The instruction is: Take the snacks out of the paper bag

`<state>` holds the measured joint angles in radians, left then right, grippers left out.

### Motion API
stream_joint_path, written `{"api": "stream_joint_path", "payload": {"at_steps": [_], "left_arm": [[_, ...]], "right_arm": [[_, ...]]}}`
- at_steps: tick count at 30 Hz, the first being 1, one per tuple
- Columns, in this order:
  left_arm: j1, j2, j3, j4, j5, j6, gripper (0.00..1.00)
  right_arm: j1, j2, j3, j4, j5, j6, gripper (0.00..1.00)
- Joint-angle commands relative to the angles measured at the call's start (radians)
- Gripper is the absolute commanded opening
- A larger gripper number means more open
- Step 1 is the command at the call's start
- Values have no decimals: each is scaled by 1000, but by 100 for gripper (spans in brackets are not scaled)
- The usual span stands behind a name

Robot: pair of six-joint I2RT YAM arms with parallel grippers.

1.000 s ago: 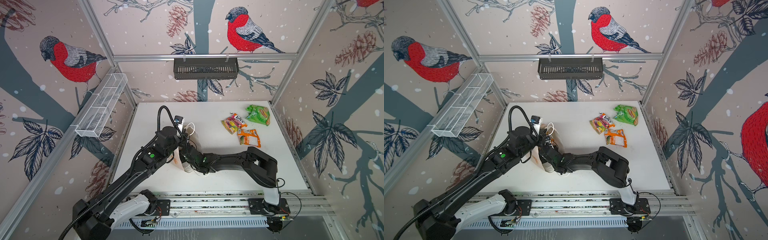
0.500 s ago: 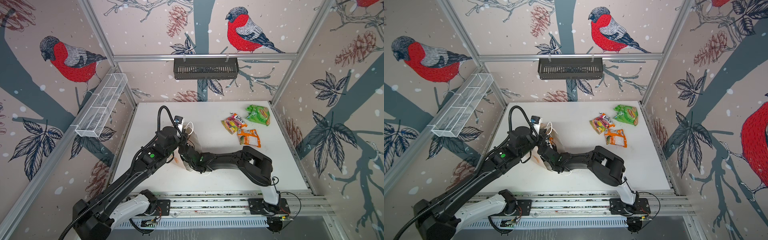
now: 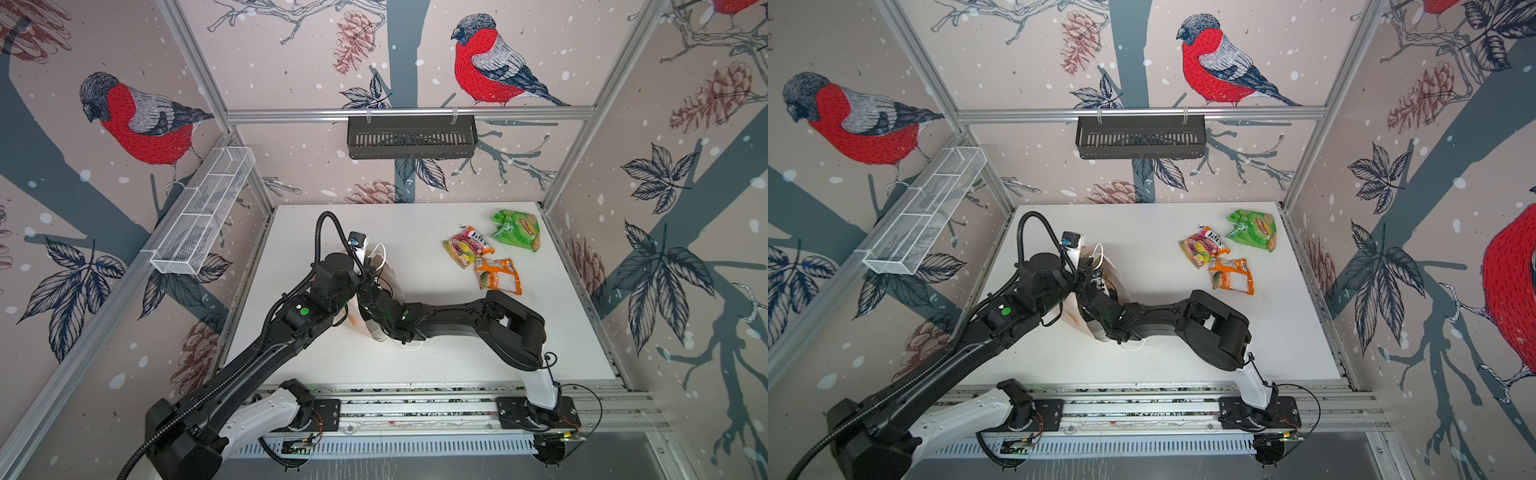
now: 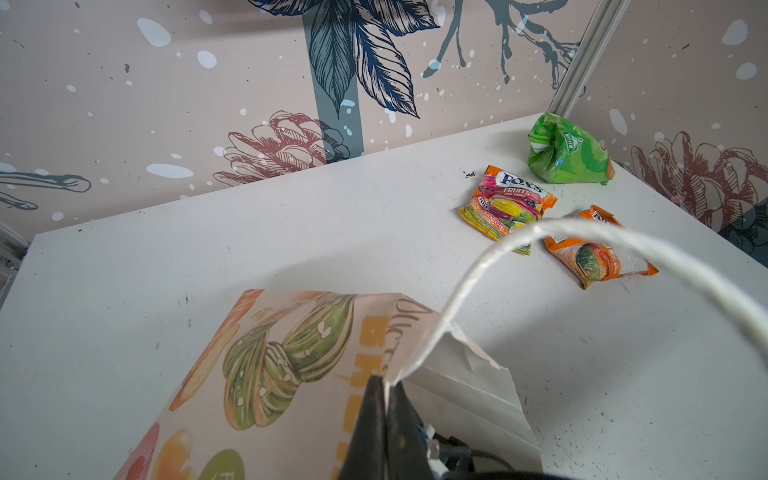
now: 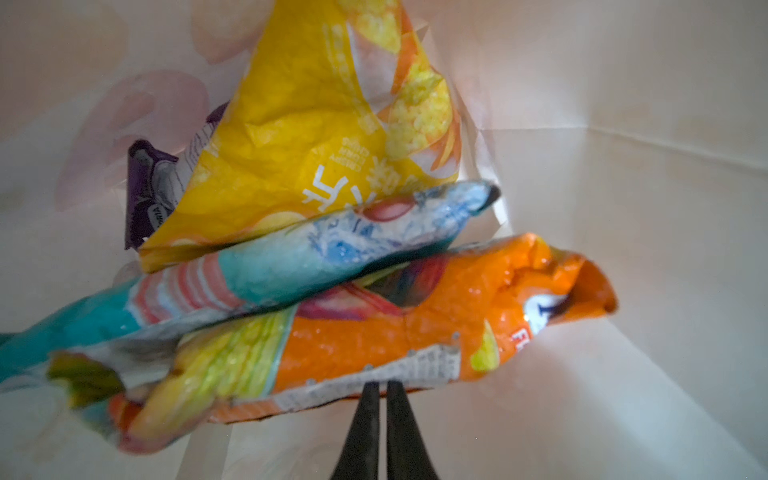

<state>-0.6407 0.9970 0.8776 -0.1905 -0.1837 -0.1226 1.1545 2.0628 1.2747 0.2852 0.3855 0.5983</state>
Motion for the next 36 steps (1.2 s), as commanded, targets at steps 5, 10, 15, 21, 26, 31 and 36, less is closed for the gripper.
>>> {"api": "stream_joint_path", "payload": {"at_steps": [5, 10, 15, 21, 26, 31, 36], "left_arm": [[1, -16, 1, 46, 12, -6, 0], [1, -6, 3, 46, 19, -8, 0], [1, 0, 1, 46, 17, -10, 0], [1, 6, 0, 53, 35, -8, 0], [1, -3, -6, 66, 77, -3, 0], [1, -12, -10, 72, 77, -1, 0], [1, -6, -10, 72, 84, 0, 0]], "right_arm": [[-8, 0, -1, -5, 36, 7, 8], [-17, -8, -4, -7, 25, 17, 8], [-16, -35, -22, 32, -43, 4, 26], [6, -26, -14, 94, -105, -43, 51], [8, 37, 55, 77, -95, -36, 64], [-3, 71, 85, 77, -63, -14, 66], [-20, 106, 122, 37, -9, 20, 46]]}}
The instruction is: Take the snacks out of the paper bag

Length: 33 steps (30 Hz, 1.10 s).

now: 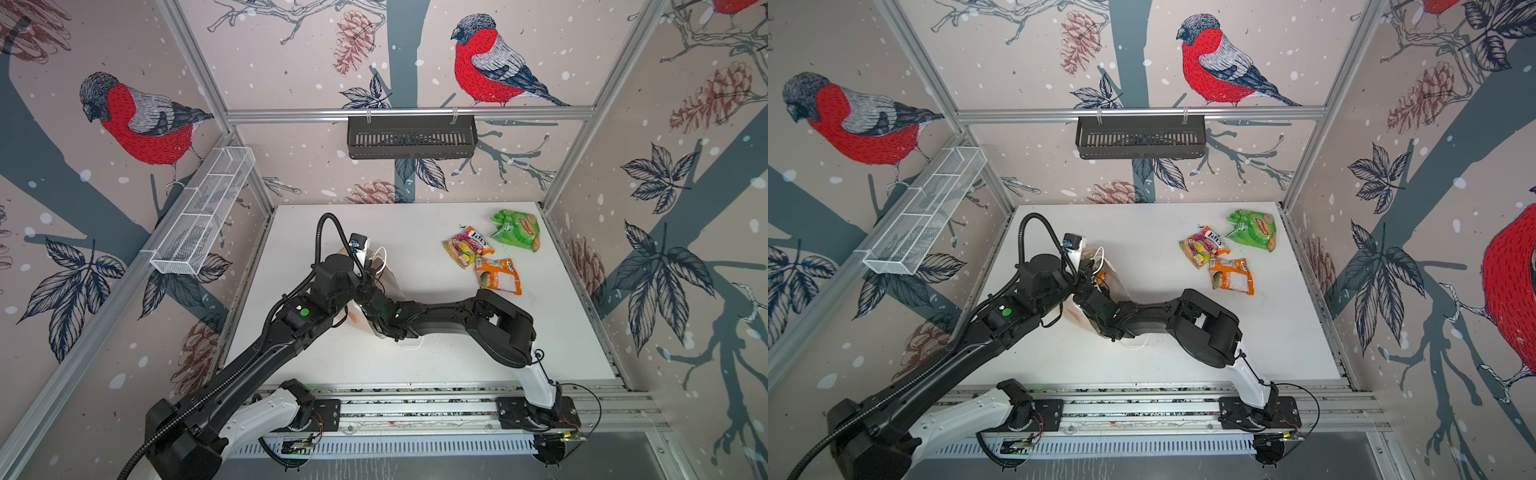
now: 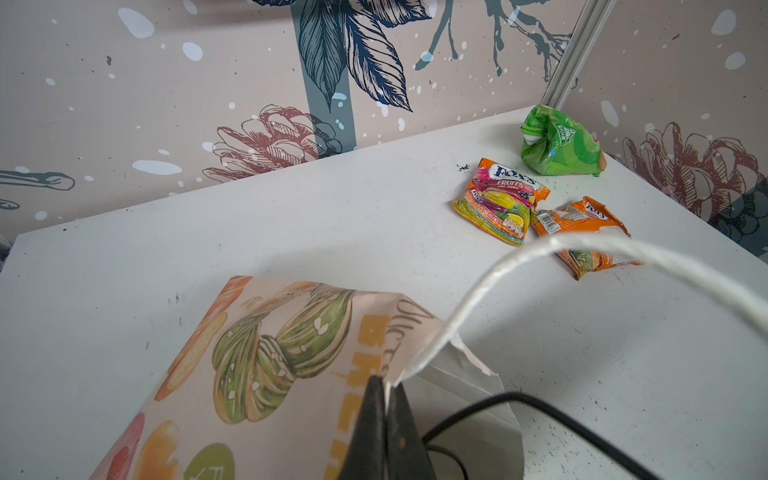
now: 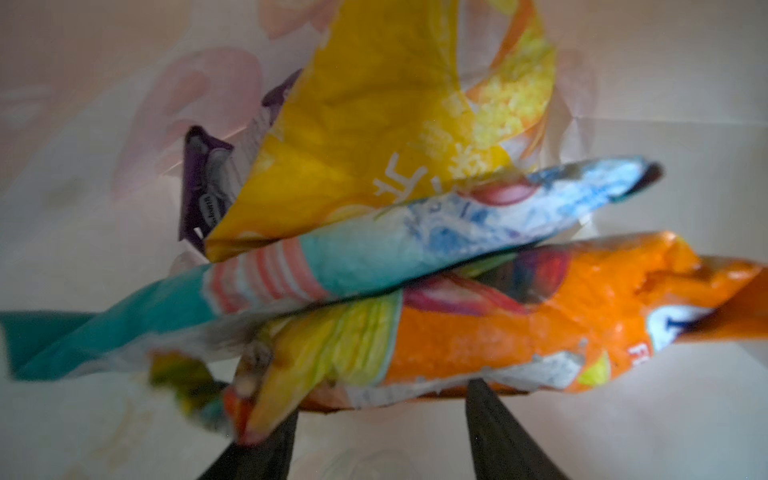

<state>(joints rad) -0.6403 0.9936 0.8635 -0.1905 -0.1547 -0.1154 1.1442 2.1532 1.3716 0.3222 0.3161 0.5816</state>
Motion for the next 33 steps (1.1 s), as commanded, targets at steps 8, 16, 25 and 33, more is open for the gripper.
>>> {"api": "stream_joint_path", "payload": {"at_steps": [8, 16, 25, 33], "left_arm": [[1, 5, 4, 69, 36, -7, 0], [1, 17, 11, 59, 16, -9, 0], [1, 14, 10, 56, 5, -9, 0], [1, 16, 10, 56, -1, -9, 0]], "right_arm": [[-36, 0, -12, 22, 47, 62, 22], [-30, -47, -47, 39, 55, 46, 2], [-26, -117, -93, 54, 85, 31, 0], [-24, -177, -144, 69, 127, 27, 0]]}}
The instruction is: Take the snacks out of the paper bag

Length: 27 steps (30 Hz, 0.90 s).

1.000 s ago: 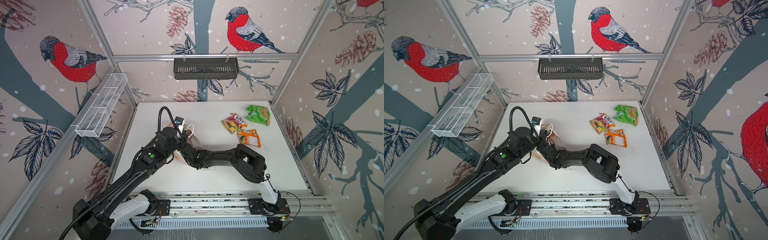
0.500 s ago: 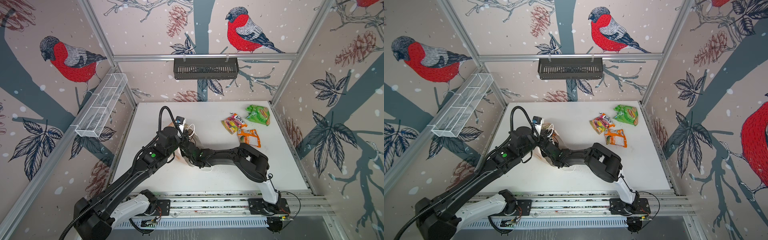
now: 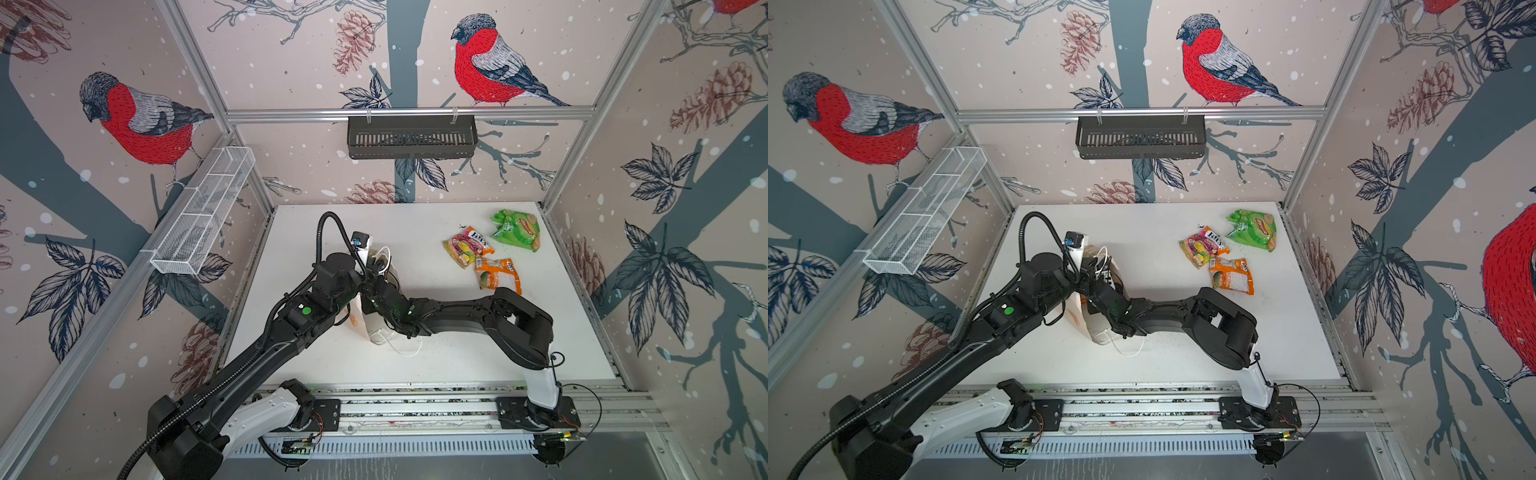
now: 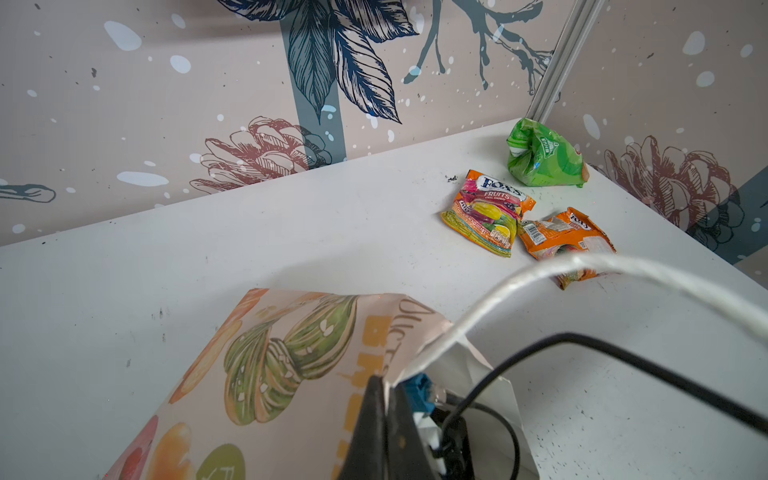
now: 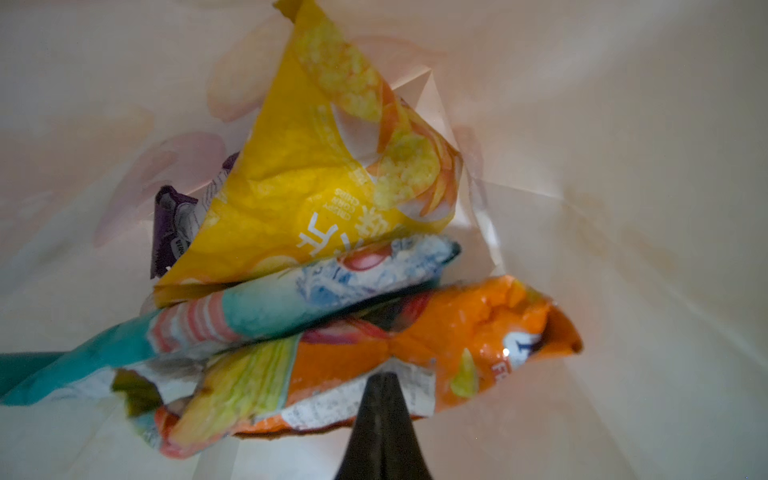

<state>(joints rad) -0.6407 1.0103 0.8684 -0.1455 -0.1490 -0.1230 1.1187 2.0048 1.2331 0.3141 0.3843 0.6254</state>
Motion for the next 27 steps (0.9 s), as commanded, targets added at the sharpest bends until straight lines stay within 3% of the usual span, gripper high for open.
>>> {"api": "stream_joint_path", "payload": {"at_steps": [1, 27], "left_arm": [[1, 0, 4, 11, -6, -1, 0], [1, 24, 12, -2, -32, -8, 0]], "right_arm": [[1, -35, -11, 77, 63, -18, 0], [25, -169, -88, 129, 4, -32, 0]]}}
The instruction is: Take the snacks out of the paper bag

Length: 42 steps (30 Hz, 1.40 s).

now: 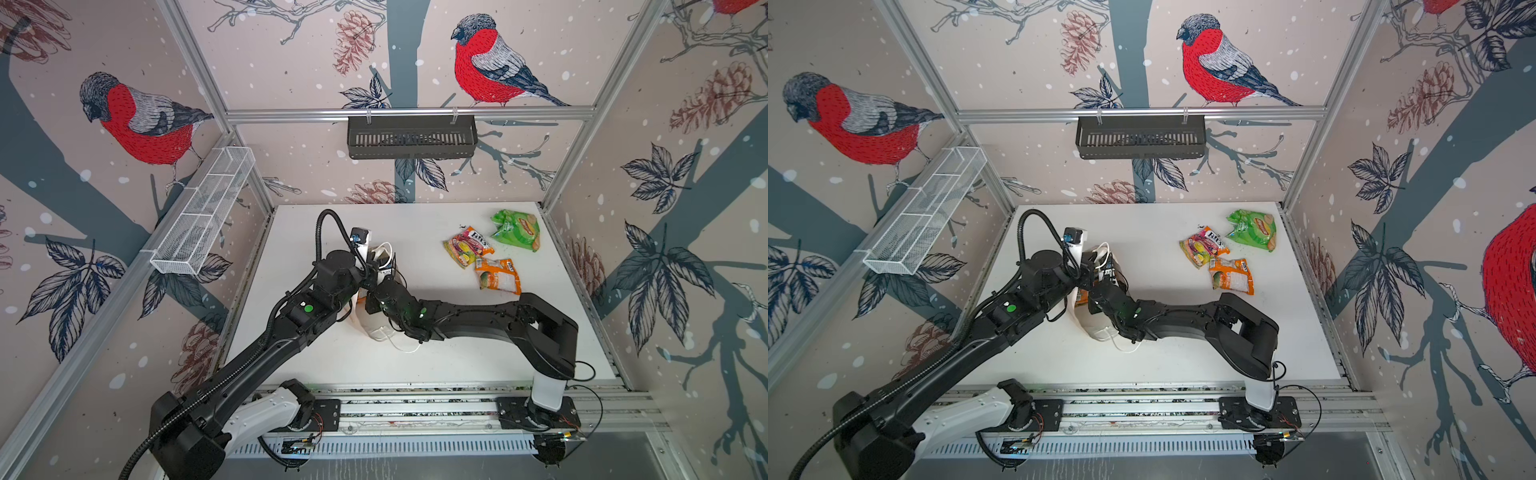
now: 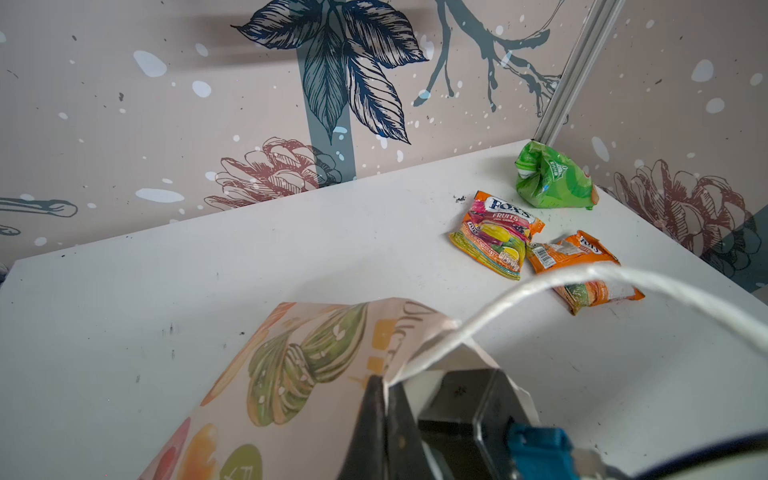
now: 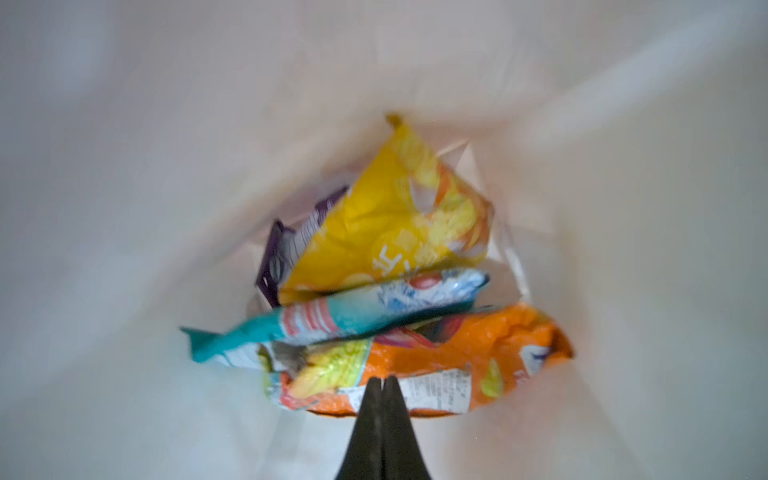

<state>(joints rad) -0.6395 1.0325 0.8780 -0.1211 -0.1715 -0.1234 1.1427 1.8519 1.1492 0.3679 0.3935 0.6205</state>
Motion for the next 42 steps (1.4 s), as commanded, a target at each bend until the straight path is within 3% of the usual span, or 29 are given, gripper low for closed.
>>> {"api": "stream_joint_path", "payload": {"at_steps": [1, 10, 16, 21, 32, 42], "left_arm": [[0, 1, 3, -26, -11, -7, 0], [0, 4, 2, -27, -12, -8, 0], [0, 5, 4, -26, -11, -4, 0], [0, 3, 10, -28, 0, 1, 0], [1, 7, 18, -28, 27, 2, 0], [1, 4, 22, -26, 31, -2, 0]], "right_arm": [[0, -20, -7, 75, -5, -25, 0], [-5, -17, -8, 62, -27, -8, 2], [-6, -23, -14, 34, -48, 9, 40], [-7, -22, -15, -8, -83, 39, 59], [-24, 30, 28, -22, -174, 83, 72], [-20, 108, 77, -11, -211, 114, 70]]}}
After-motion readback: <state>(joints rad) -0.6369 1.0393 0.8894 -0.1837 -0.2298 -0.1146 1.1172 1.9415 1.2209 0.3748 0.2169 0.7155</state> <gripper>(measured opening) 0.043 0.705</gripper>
